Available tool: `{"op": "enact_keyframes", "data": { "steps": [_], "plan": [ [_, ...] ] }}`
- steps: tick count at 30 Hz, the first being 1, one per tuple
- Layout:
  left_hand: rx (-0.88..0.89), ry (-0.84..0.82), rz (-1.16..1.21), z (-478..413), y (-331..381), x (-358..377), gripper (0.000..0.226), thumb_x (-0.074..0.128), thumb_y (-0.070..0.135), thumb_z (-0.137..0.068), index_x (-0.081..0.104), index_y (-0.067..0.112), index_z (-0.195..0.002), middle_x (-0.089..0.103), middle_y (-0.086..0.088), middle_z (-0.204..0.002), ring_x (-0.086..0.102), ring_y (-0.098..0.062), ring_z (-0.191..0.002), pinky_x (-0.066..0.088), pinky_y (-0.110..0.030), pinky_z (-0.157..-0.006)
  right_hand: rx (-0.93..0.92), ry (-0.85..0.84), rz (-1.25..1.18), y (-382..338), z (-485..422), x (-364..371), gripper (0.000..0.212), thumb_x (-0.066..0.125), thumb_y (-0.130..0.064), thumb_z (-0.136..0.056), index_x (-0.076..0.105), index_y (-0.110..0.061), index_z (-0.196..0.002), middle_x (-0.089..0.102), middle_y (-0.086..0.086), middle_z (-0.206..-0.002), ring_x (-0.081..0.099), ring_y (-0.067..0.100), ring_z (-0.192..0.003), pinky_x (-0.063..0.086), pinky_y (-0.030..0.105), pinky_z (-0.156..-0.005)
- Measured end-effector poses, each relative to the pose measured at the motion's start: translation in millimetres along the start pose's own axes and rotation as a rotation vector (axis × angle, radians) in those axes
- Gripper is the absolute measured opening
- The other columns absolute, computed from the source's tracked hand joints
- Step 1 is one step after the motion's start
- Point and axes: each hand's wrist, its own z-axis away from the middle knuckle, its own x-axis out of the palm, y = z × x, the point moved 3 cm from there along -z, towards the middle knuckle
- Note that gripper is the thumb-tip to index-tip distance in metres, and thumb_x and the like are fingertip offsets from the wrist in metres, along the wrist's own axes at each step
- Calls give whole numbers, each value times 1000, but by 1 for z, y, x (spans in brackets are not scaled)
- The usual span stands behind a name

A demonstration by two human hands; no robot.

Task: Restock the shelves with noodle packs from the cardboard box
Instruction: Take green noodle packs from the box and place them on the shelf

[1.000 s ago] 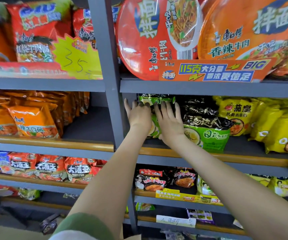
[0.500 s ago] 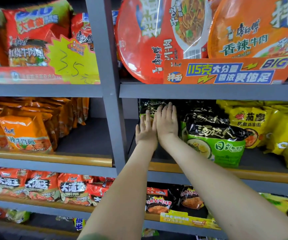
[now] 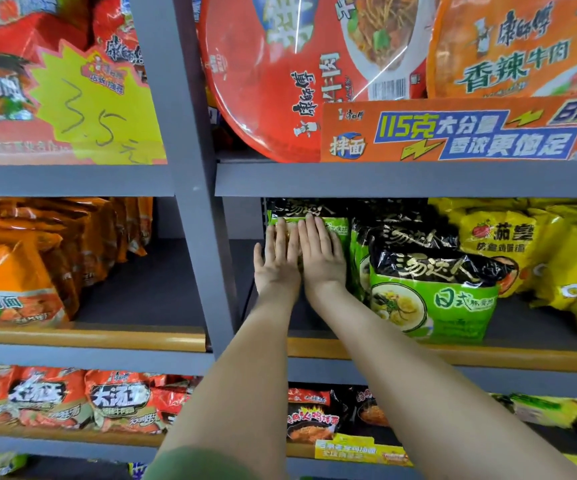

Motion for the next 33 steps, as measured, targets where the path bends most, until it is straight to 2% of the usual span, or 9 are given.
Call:
{"op": "enact_keyframes", "data": {
  "steps": [3,7,10,14,23,27,29,31,33],
  "plan": [
    [-52,72,-6,-2,1,-2,82,35,16,-99,-41,16,-129,-38,-8,-150,-31,-28,-140,-12,-45,-114,-21,84,57,1,-5,-5,60,11,-13,-94,-10,-20,-149,-3,-6,-160,1,14,-147,9,34,-118],
    [-56,0,43,0,4,-3,86,39,13,-97,-39,16,-134,-37,-8,-151,-28,-25,-141,-7,-45,-118,72,25,-28,2,-6,-13,55,19,-20,-89,22,-30,-143,34,-10,-151,31,11,-140,25,32,-113],
    [-65,-34,52,4,5,-3,88,41,12,-97,-36,16,-140,-37,-7,-151,-28,-26,-141,-6,-45,-117,57,16,-44,3,0,-22,55,23,-17,-92,19,-24,-146,27,-6,-155,26,14,-142,23,31,-114],
    [-57,-129,37,13,9,-5,94,48,20,-96,-36,17,-139,-37,-8,-150,-29,-27,-141,-7,-45,-116,23,-119,-117,9,9,-23,60,21,-10,-102,-18,-11,-148,-22,4,-157,-20,21,-144,-7,35,-117],
    [-2,-167,12,77,18,-39,90,47,28,-97,-28,20,-146,-38,-9,-150,-22,-27,-144,1,-44,-118,-99,-307,-260,14,64,-79,67,32,-11,-101,-14,-8,-149,-18,8,-158,-17,22,-145,0,34,-117],
    [35,-128,41,126,28,-59,77,45,24,-97,-8,16,-152,-4,-9,-160,-9,-26,-147,0,-48,-118,-131,-221,-238,21,106,-114,55,26,-8,-101,3,-3,-150,1,14,-159,1,27,-147,4,35,-117],
    [46,-23,66,152,33,-67,61,39,22,-100,10,13,-152,17,-9,-158,4,-24,-147,4,-46,-118,-119,-80,-316,26,136,-136,51,39,-2,-96,26,3,-145,25,22,-152,24,33,-142,20,38,-115],
    [86,70,135,181,39,-69,53,39,18,-99,24,9,-149,32,-11,-151,20,-26,-144,14,-40,-117,-104,88,-374,32,168,-146,47,63,3,-80,52,5,-126,53,26,-129,53,37,-119,45,41,-98],
    [153,159,185,216,44,-66,49,50,13,-92,41,4,-139,49,-14,-137,43,-31,-130,32,-40,-107,-108,121,-429,34,202,-146,48,71,4,-72,59,5,-118,59,24,-118,60,37,-107,53,41,-85]
  ]
}}
